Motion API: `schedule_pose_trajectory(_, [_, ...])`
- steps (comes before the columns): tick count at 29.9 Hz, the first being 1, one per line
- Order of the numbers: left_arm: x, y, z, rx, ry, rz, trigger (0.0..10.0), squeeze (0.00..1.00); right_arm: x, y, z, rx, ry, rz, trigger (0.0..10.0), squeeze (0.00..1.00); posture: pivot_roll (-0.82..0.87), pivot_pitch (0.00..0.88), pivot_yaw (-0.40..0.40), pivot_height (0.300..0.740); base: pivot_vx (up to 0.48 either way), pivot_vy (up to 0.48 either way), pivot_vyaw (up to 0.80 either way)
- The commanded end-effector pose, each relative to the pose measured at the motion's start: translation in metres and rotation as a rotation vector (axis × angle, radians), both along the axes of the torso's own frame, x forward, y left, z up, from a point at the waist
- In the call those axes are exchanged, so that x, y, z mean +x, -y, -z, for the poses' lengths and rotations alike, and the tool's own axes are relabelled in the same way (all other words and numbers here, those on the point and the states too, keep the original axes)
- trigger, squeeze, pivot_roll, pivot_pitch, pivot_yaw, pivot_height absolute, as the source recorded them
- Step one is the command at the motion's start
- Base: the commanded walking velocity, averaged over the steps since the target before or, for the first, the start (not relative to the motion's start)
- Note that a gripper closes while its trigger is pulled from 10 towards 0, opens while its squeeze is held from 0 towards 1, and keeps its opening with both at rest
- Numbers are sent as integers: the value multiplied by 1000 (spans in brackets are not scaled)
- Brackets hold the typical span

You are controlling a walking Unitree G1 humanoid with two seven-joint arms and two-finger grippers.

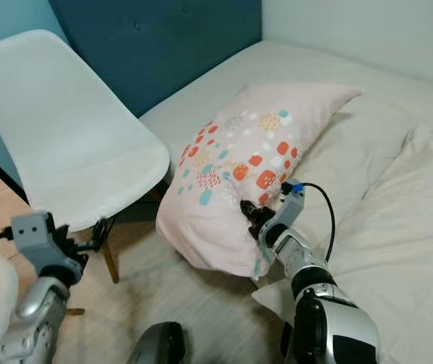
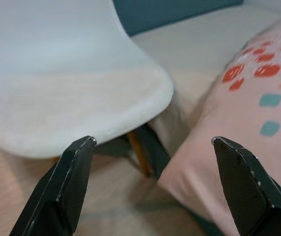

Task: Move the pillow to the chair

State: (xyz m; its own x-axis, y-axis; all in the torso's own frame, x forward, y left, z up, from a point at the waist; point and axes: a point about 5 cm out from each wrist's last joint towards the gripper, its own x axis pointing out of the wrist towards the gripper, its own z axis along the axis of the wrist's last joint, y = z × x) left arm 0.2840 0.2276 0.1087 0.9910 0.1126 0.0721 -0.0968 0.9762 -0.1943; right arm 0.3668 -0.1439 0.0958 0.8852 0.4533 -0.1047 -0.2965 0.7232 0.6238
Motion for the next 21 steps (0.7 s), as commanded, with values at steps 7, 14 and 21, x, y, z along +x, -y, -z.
schedule_pose_trajectory(7, [15, 2, 5, -63, -72, -78, 10000, 0, 21, -20, -69, 157, 291, -97, 0, 0, 191, 9, 33, 601, 0, 0, 0])
schedule_pose_trajectory(14, [24, 10, 13, -83, -115, -89, 10000, 0, 31, -20, -123, 207, 483, -96, 0, 0, 164, 0, 17, 631, 0, 0, 0])
schedule_pose_trajectory(21, [31, 18, 9, -79, -90, -83, 10000, 0, 31, -20, -165, 237, 623, -117, 0, 0, 156, 0, 12, 651, -371, 0, 0])
